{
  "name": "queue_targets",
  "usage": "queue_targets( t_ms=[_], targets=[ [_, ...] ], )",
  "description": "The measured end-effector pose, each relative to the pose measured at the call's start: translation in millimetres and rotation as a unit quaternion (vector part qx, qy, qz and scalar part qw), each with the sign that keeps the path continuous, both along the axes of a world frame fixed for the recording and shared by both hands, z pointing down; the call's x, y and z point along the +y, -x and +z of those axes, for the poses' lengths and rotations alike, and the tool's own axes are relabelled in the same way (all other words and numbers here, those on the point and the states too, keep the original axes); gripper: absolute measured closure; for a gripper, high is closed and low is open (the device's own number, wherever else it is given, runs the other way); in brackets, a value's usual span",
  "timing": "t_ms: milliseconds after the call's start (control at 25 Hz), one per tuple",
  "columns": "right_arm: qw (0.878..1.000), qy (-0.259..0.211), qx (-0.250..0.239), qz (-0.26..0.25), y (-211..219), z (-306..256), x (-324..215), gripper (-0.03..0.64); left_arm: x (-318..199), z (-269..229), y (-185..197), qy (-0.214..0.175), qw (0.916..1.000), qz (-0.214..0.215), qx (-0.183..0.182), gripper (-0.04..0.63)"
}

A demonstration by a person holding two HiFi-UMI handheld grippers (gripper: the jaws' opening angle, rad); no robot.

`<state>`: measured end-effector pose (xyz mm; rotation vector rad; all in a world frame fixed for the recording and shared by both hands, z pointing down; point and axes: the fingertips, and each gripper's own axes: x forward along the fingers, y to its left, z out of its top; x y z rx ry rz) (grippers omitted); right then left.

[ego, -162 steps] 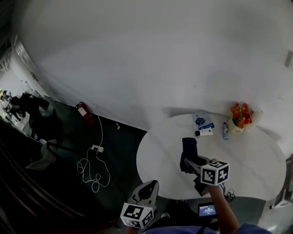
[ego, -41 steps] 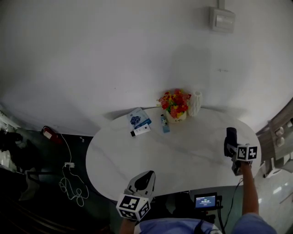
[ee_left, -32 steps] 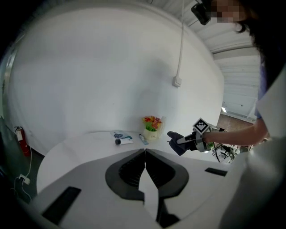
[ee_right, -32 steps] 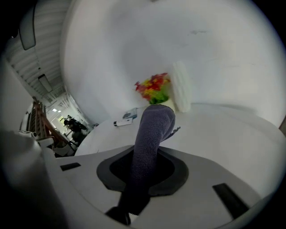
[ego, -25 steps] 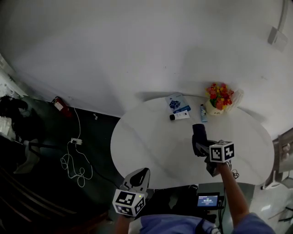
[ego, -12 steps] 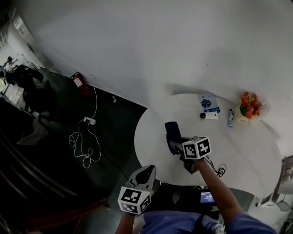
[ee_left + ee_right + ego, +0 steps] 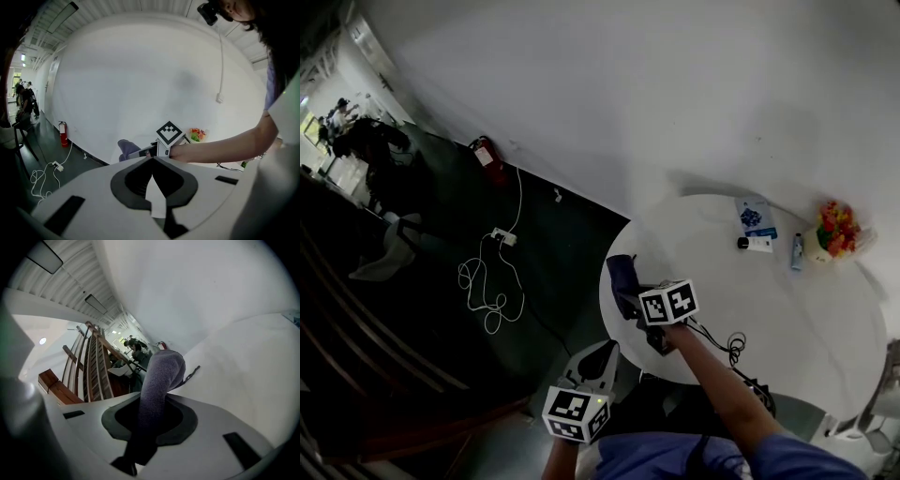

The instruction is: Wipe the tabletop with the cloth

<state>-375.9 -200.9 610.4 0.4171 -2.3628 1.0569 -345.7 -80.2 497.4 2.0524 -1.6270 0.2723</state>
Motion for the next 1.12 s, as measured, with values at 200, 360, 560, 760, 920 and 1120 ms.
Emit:
queue_targets(
  t_ms=[200,360,560,760,920,1120],
  targets=[
    [1.000,0.003,0.003,-0.027,20,8,12,0.546,7,2,6,0.011,0.9999,-0.011,-0.003,0.578],
    [0.999,-0.004,0.026,-0.035,10,21,13,0.546,10,7,11,0.020,0.9997,-0.010,-0.009,0.578],
    [0.998,-0.002,0.057,-0.022,-37,38,3,0.546,-5,10,0,0.019,0.9997,0.012,-0.011,0.578],
    [0.997,0.002,0.076,0.025,-102,45,-14,0.546,-26,6,-32,0.012,0.9985,0.053,-0.006,0.578],
    [0.995,0.003,0.083,0.060,-153,44,-21,0.546,-40,3,-66,0.008,0.9956,0.093,-0.005,0.580],
    [0.990,0.008,0.090,0.110,-224,43,-27,0.546,-53,0,-116,0.007,0.9896,0.143,-0.008,0.578]
  ],
)
